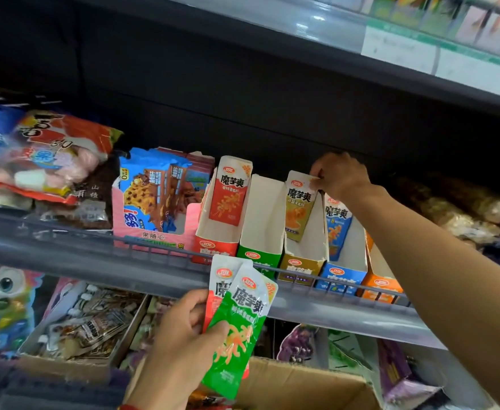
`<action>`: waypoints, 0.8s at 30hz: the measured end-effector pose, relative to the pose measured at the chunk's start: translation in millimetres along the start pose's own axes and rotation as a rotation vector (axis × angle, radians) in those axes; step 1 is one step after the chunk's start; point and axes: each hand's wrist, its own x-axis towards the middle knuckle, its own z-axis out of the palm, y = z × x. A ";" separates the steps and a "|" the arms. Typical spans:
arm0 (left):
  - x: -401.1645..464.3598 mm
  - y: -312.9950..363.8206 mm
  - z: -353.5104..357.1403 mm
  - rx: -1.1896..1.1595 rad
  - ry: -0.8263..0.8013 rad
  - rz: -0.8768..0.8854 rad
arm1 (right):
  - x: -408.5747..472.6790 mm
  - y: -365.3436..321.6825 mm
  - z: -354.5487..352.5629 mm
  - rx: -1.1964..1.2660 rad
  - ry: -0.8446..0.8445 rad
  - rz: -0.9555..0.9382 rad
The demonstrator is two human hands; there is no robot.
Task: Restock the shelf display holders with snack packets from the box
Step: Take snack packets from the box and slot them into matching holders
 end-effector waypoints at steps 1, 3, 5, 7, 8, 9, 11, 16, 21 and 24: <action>0.7 -0.7 -0.2 0.008 0.004 0.006 | 2.4 1.4 2.3 0.006 0.000 -0.001; 1.5 -2.1 0.0 0.027 0.011 0.014 | 6.2 2.8 5.5 0.020 0.004 -0.008; 1.5 -2.8 0.4 0.024 0.008 0.019 | 9.0 3.9 8.8 0.020 0.009 -0.011; 1.5 -2.9 0.2 0.016 0.010 0.018 | 8.6 3.9 10.6 -0.001 0.034 -0.010; 1.4 -3.1 -0.1 0.004 0.011 0.014 | 5.9 2.7 10.7 -0.004 0.061 -0.014; 1.6 -3.3 -0.7 -0.013 0.014 0.010 | 0.3 -0.1 9.9 0.004 0.096 -0.030; 1.9 -3.8 -1.5 -0.047 0.019 0.004 | -24.3 -11.9 4.8 0.068 0.190 -0.110; -2.0 -3.2 -2.3 -0.088 0.033 0.030 | -145.7 -49.8 -9.2 0.228 0.095 -0.474; -12.6 -4.6 -5.7 -0.075 0.060 0.084 | -180.3 -52.1 1.6 0.633 -0.415 -0.275; -16.9 -2.8 -8.6 -0.070 0.090 0.111 | -167.9 -41.9 -9.8 0.869 -0.408 -0.155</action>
